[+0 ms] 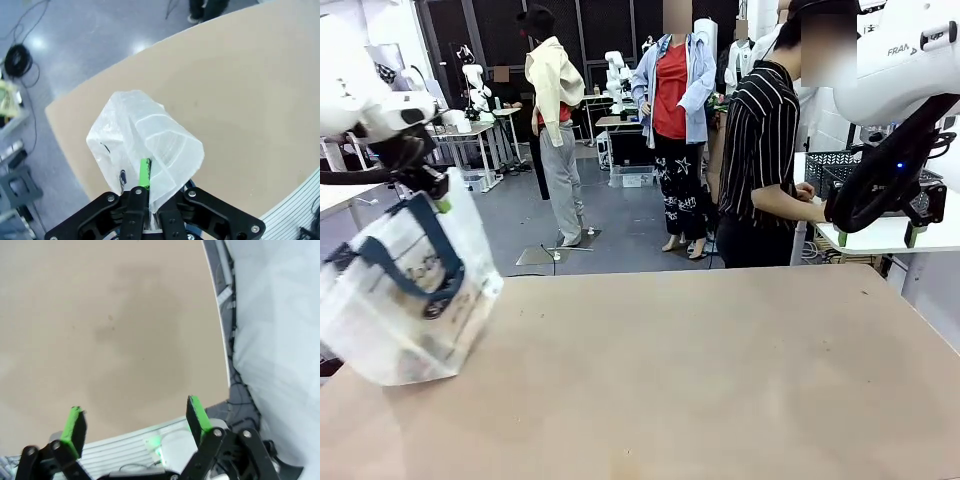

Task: Transfer purchased items from the store into the shopping bag.
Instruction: Move the Reusable shopping bag to the right side of the table.

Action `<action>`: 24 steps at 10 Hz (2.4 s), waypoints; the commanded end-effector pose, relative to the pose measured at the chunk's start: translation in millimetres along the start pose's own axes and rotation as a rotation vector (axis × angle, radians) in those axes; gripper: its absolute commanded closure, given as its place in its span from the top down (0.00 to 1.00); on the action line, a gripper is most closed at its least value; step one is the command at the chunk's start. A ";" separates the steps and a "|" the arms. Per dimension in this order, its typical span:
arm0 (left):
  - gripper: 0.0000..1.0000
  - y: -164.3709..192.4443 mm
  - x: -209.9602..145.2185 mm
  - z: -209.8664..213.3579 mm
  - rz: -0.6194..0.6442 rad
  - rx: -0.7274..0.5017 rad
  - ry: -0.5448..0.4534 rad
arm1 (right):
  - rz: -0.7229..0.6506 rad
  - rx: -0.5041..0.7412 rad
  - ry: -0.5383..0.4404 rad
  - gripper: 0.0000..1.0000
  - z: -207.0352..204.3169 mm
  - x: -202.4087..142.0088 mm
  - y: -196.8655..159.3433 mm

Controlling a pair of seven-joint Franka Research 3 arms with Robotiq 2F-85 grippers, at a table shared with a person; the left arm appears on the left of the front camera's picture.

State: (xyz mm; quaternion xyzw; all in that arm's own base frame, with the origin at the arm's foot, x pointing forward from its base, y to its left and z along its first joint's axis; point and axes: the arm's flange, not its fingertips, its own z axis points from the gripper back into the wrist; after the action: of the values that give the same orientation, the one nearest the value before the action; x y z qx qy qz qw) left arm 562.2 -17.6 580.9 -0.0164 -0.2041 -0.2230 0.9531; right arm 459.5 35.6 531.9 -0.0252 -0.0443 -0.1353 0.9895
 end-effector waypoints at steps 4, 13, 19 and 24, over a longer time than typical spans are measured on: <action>0.00 44.1 -42.8 5.3 0.200 0.000 0.082 | 0.008 -0.020 -0.001 1.00 1.3 0.0 -0.2; 1.00 1.6 -32.9 100.5 0.295 0.324 -0.163 | 0.008 -0.020 -0.001 1.00 1.3 0.0 -0.2; 1.00 -124.5 86.7 16.3 -0.136 0.037 -0.169 | 0.008 -0.020 -0.001 1.00 1.3 0.0 -0.2; 1.00 -117.6 128.0 -105.9 -0.127 -0.270 -0.070 | 0.008 -0.020 -0.001 1.00 1.3 0.0 -0.2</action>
State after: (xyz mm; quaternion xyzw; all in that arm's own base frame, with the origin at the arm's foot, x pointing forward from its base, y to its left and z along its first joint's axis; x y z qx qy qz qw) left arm 650.6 -192.4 513.2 -0.1149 -0.2145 -0.2978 0.9231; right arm 459.4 36.5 531.9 -0.0255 -0.0442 -0.1343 0.9896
